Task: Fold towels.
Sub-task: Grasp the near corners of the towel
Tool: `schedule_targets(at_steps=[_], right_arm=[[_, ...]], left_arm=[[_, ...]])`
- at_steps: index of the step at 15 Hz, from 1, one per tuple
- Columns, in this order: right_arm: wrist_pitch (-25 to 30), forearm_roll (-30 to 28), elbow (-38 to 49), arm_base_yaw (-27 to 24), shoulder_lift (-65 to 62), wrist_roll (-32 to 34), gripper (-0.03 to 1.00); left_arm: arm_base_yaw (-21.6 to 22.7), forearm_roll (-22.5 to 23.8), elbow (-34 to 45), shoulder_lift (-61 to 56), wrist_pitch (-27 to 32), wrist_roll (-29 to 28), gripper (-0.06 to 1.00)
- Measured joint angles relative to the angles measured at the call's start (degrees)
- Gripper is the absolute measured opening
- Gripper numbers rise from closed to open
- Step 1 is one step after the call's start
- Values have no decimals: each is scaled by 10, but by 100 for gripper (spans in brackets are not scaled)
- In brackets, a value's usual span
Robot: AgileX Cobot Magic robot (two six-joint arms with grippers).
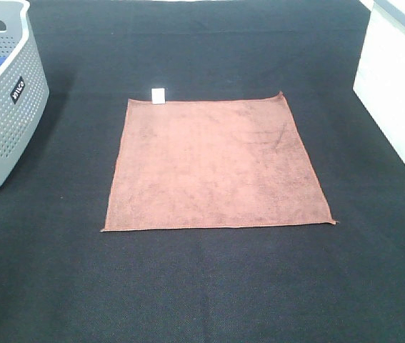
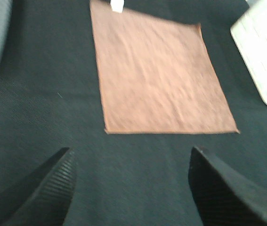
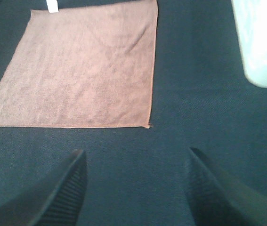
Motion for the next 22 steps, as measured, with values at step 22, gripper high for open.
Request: schedule_targets(at_steps=[22], right_arm=[[-90,158,-254,-1,736,-144,69]], left_arm=[[-73,-525,-175,749,-69,580,65]])
